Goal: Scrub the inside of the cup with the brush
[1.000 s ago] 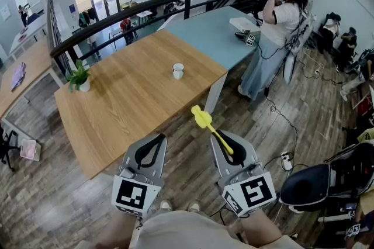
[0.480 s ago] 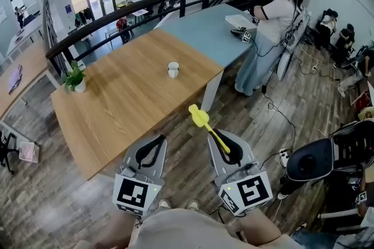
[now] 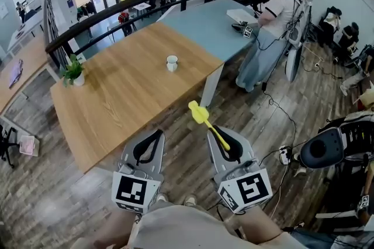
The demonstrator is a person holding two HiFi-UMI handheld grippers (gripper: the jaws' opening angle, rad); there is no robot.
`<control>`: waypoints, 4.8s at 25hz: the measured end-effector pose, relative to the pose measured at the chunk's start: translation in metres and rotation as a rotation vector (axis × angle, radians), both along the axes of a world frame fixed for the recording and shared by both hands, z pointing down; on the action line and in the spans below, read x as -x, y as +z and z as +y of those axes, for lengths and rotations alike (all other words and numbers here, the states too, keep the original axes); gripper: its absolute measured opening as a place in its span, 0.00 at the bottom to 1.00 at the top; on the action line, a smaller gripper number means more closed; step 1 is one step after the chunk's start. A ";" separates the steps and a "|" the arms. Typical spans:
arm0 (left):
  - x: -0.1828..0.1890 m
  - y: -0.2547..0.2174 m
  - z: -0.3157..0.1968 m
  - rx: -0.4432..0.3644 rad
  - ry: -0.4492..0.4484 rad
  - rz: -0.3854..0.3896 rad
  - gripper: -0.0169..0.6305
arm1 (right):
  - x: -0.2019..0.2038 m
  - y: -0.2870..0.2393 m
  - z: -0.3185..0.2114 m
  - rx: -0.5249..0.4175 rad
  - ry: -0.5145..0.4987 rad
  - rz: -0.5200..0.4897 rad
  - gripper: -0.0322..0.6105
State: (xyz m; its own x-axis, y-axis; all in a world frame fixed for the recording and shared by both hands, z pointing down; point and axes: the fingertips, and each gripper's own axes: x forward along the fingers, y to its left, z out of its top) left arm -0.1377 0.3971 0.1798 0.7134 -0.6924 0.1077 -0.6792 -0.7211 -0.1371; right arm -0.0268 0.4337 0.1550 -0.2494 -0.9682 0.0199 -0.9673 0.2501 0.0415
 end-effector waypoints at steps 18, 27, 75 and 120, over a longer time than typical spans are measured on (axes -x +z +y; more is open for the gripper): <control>-0.063 0.013 0.040 -0.009 -0.014 -0.028 0.03 | -0.061 0.013 0.035 -0.010 -0.030 -0.017 0.10; -0.075 0.017 0.044 -0.008 -0.007 -0.039 0.03 | -0.070 0.010 0.035 -0.012 -0.055 -0.073 0.10; -0.068 0.031 -0.393 0.025 0.060 -0.024 0.03 | -0.052 0.020 -0.408 0.036 -0.018 0.026 0.10; -0.106 0.082 -0.525 0.141 -0.044 -0.025 0.05 | -0.091 0.090 -0.550 0.183 -0.091 -0.039 0.10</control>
